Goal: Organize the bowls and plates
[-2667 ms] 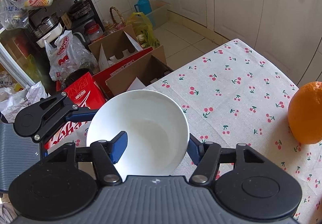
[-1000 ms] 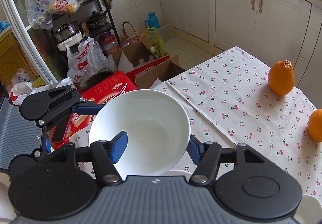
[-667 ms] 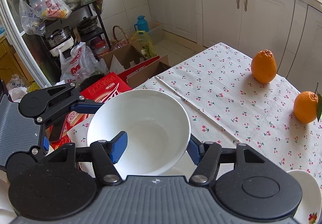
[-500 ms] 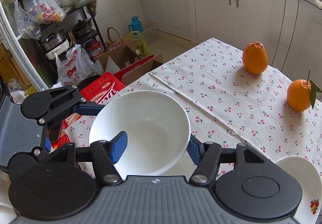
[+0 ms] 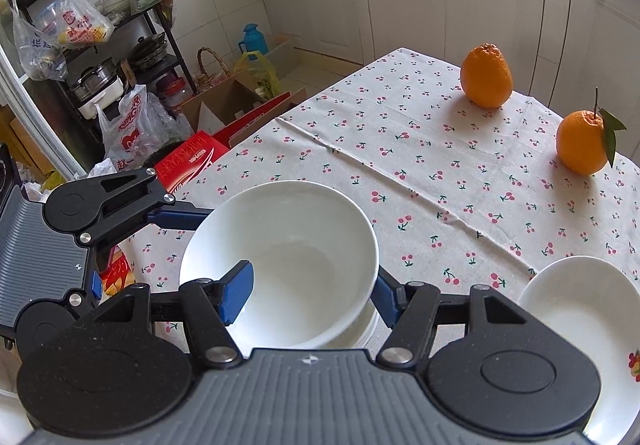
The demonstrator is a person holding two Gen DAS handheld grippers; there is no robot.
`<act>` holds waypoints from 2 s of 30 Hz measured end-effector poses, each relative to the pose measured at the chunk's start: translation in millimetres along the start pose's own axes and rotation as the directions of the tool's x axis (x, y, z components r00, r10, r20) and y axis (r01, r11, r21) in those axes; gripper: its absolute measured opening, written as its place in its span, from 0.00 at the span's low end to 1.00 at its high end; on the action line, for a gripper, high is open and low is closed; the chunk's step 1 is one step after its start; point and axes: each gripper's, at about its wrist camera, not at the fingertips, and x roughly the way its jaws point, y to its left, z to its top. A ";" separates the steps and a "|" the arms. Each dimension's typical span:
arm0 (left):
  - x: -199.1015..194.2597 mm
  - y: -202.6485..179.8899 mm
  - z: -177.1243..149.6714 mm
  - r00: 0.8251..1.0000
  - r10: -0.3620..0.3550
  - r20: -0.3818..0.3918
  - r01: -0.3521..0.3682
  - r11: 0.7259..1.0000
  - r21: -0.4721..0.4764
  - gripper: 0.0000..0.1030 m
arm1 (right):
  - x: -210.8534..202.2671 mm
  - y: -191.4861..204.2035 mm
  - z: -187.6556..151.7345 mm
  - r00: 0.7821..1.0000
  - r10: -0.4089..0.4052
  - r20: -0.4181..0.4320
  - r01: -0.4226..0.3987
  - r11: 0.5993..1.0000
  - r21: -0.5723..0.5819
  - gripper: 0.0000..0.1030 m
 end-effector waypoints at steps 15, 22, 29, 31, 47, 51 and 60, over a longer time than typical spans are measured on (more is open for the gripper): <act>5.1 6.7 -3.9 0.999 -0.034 -0.025 0.033 0.998 -0.051 0.85 | 8.4 5.0 -3.1 1.000 -0.024 -0.009 0.024 0.999 -0.023 0.67; 4.7 7.4 -4.1 0.999 -0.040 -0.022 0.039 0.998 -0.058 0.85 | 8.2 7.7 -3.3 0.999 -0.033 -0.013 0.033 0.999 -0.030 0.68; 6.4 10.0 -5.9 0.998 -0.056 -0.026 0.054 0.996 -0.074 0.86 | 10.9 12.4 -3.2 0.999 -0.043 -0.014 0.042 0.998 -0.048 0.73; 7.0 12.2 -6.5 0.997 -0.067 -0.028 0.064 0.994 -0.088 0.87 | 11.9 12.9 -2.6 0.999 -0.042 -0.013 0.041 0.998 -0.051 0.80; -16.0 22.3 -13.9 0.997 -0.080 -0.015 0.080 0.997 0.002 0.96 | -9.2 29.6 -16.4 0.989 -0.128 0.068 0.137 0.980 -0.147 1.00; -21.7 36.7 -11.6 0.995 -0.079 -0.058 0.078 0.997 -0.007 0.96 | -15.0 38.7 -31.1 0.984 -0.159 0.082 0.172 0.967 -0.190 1.00; -35.1 74.1 -0.3 0.991 -0.097 -0.092 0.089 0.992 -0.085 0.99 | -15.8 43.3 -63.0 0.978 -0.191 0.083 0.205 0.955 -0.213 1.00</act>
